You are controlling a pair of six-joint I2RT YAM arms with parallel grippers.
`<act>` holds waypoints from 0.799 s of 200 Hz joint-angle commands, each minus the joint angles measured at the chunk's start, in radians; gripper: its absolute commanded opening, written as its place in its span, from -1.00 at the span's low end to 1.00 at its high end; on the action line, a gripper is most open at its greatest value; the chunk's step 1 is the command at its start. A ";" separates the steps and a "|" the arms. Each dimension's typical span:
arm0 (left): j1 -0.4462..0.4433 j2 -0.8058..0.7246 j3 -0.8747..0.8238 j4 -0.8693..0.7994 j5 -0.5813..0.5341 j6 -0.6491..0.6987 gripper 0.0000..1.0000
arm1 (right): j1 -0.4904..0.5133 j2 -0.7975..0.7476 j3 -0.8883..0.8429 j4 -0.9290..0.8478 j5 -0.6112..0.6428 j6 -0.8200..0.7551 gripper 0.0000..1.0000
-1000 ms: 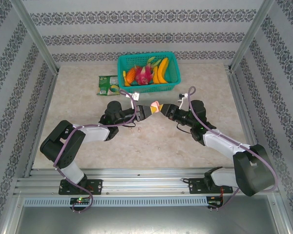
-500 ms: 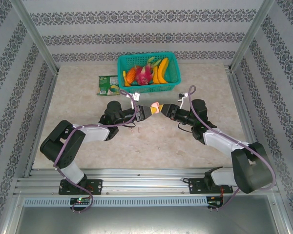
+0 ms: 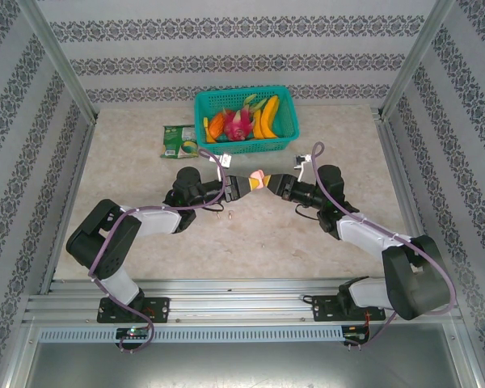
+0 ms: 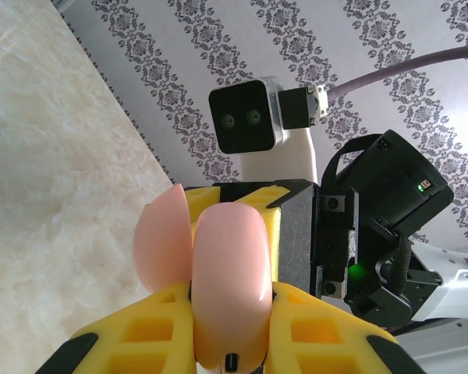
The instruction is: Insert the wireless bluetooth earbuds into the charging case
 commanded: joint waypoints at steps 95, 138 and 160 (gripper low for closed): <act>-0.001 -0.044 0.049 0.073 0.044 0.009 -0.96 | -0.002 0.018 -0.003 -0.013 -0.021 -0.034 -0.25; -0.002 -0.041 0.044 0.075 0.045 0.008 -0.96 | 0.013 0.049 0.028 -0.013 -0.002 -0.027 -0.33; -0.003 -0.034 0.040 0.081 0.046 0.004 -0.96 | 0.026 0.063 0.049 -0.011 0.003 -0.023 -0.37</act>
